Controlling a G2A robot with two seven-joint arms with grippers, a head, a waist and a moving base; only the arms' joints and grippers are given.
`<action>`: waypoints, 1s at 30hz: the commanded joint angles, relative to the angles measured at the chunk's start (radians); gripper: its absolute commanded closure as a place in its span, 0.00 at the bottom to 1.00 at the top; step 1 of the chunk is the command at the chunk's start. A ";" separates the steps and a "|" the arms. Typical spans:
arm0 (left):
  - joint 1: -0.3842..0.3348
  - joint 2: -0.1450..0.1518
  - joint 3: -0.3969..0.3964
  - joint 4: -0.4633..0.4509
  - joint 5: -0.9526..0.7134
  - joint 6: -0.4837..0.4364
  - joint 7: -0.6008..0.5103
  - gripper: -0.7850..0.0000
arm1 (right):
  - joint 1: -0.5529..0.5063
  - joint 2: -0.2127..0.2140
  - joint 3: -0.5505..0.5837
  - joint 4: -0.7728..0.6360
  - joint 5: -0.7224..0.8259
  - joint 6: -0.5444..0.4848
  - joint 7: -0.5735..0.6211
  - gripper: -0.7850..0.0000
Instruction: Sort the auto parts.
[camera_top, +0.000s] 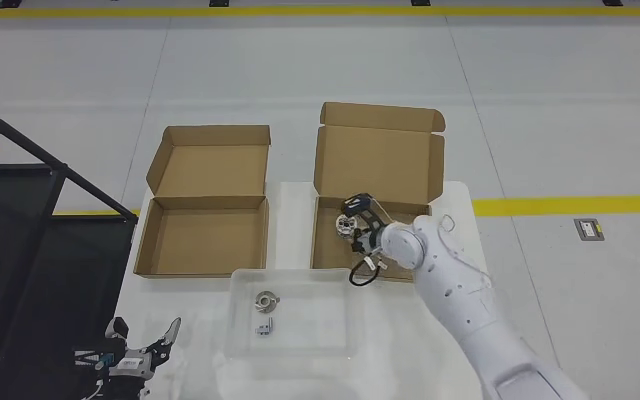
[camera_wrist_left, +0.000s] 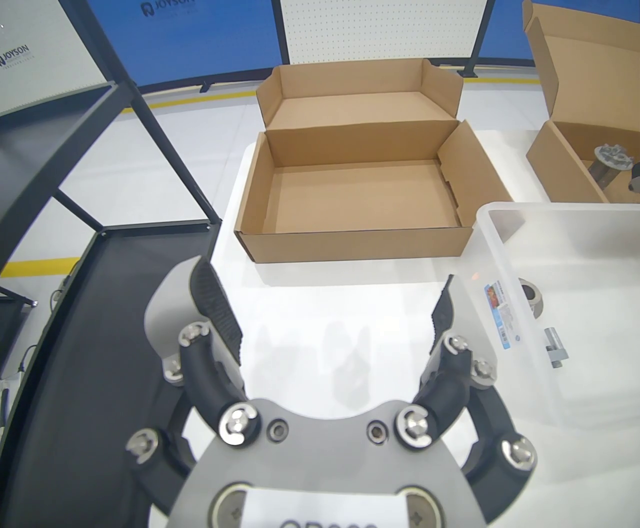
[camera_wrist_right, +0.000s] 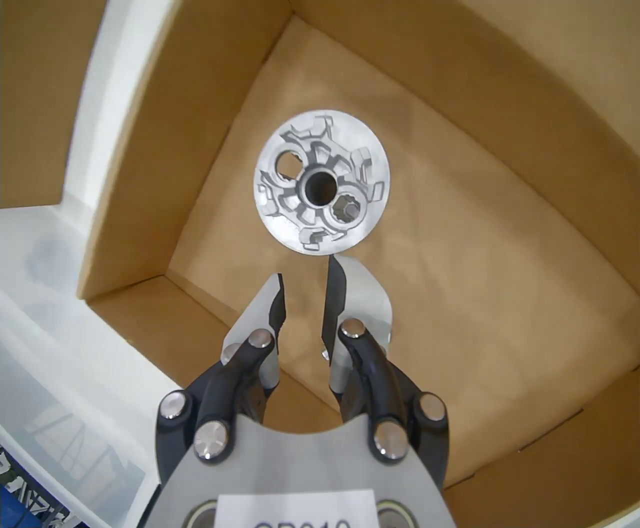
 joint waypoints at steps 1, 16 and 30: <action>0.000 0.000 0.000 0.000 0.000 0.000 0.000 0.00 | -0.040 0.021 0.044 -0.074 0.011 -0.035 -0.010 0.71; 0.000 0.000 0.000 0.000 0.000 0.000 0.000 0.00 | -0.490 0.136 0.317 -0.776 0.145 -0.344 -0.013 0.60; 0.000 0.000 0.000 0.000 0.000 0.000 0.000 0.00 | -0.561 0.149 0.333 -0.872 0.165 -0.443 -0.079 0.00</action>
